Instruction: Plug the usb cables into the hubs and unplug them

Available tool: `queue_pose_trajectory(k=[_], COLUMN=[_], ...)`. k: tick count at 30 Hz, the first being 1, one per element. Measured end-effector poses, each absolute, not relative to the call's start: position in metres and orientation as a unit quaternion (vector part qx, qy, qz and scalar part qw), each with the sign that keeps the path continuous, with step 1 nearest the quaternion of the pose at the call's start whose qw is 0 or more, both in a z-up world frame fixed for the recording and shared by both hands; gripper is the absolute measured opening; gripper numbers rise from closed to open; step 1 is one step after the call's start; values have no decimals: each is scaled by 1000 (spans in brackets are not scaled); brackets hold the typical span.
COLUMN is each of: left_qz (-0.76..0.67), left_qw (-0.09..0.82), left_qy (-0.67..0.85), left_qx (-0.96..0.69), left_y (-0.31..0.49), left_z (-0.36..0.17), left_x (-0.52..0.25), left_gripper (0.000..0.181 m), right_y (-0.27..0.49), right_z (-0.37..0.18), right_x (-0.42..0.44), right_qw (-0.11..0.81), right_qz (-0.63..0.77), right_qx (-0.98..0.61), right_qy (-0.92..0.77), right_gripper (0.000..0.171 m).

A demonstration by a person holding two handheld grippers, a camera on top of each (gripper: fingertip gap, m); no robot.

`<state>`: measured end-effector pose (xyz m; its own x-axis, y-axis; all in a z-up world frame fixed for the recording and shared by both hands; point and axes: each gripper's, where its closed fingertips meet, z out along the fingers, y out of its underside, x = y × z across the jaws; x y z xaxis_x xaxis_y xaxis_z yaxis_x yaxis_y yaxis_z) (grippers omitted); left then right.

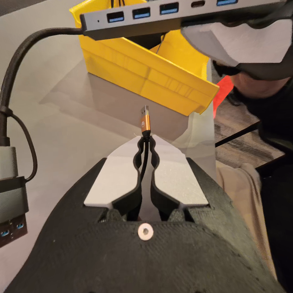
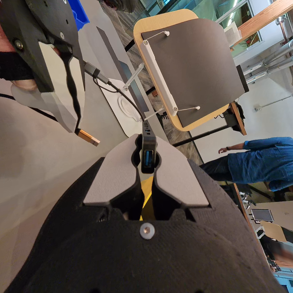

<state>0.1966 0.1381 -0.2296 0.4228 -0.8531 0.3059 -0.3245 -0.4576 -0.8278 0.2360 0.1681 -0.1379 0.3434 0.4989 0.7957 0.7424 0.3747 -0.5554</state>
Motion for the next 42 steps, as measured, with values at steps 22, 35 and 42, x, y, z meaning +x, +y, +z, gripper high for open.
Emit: queue_pose_trajectory(k=[22,35,42], left_qz=[-541,-431,-376], left_qw=[288,243,127], left_qy=[321,315,332], left_qx=[-722,-810,-856], left_y=[118,141,148], left_z=[-172,-226,-295], left_x=[181,218,221], left_gripper=[6,7,7], right_y=[162,169,167], right_z=[-156,-150,-143], right_x=[224,236,239], right_qw=[595,598,607], right_qz=[-173,-170,-157], right_qx=[-475,-497,-503], right_qy=[-625,-605,-596], right_gripper=[10,10,10])
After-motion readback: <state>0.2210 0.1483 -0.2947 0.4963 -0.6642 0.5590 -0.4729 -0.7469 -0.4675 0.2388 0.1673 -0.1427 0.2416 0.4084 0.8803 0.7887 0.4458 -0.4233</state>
